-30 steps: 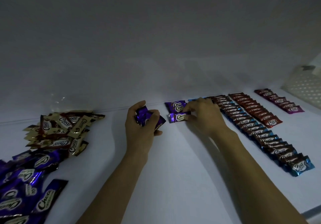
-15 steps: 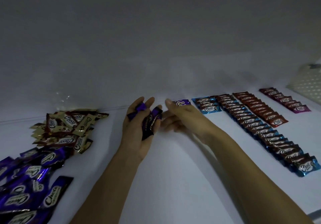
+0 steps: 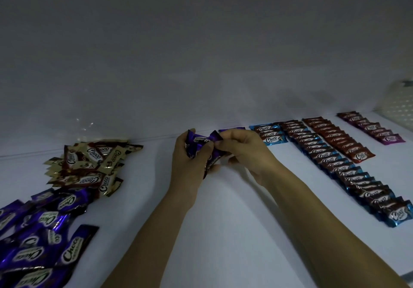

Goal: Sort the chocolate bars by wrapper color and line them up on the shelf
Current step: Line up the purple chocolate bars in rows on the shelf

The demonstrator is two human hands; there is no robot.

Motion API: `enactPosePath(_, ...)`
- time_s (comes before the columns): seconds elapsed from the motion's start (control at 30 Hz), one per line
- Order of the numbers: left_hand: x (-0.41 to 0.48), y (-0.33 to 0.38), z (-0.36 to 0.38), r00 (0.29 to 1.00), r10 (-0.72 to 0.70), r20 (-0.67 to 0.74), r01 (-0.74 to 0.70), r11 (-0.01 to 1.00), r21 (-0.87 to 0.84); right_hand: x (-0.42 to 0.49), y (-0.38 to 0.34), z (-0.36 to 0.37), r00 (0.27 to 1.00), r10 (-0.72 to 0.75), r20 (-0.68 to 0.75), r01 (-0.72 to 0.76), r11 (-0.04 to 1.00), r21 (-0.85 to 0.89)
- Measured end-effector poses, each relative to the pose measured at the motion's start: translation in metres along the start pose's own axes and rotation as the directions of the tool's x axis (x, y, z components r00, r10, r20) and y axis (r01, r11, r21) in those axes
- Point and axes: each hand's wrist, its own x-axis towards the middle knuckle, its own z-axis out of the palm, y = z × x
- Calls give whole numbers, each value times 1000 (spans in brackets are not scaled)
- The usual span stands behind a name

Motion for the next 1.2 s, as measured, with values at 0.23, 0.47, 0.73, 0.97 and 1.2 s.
enactPosePath(0.23, -2, 0, 2, 1000, 24, -6, -23, 992, 126, 2, -1, -4, 993, 32, -110, -22, 996, 84)
enactPosePath(0.47, -4, 1, 4, 999, 31, -19, -28, 993, 116, 5, 1, -6, 988, 21, -155, -5, 994, 108)
enactPosePath(0.73, -4, 0, 4, 997, 42, -64, -37, 997, 73, 12, 3, -18, 988, -46, -148, 69, 986, 151)
enactPosePath(0.97, -7, 1, 6, 996, 65, -58, -61, 996, 65, 20, 17, -58, 953, -299, 56, 226, 571, -789)
enactPosePath(1.2, -7, 2, 7, 995, 56, -88, -53, 998, 43, 17, 15, -66, 984, -163, 66, 154, 615, -773)
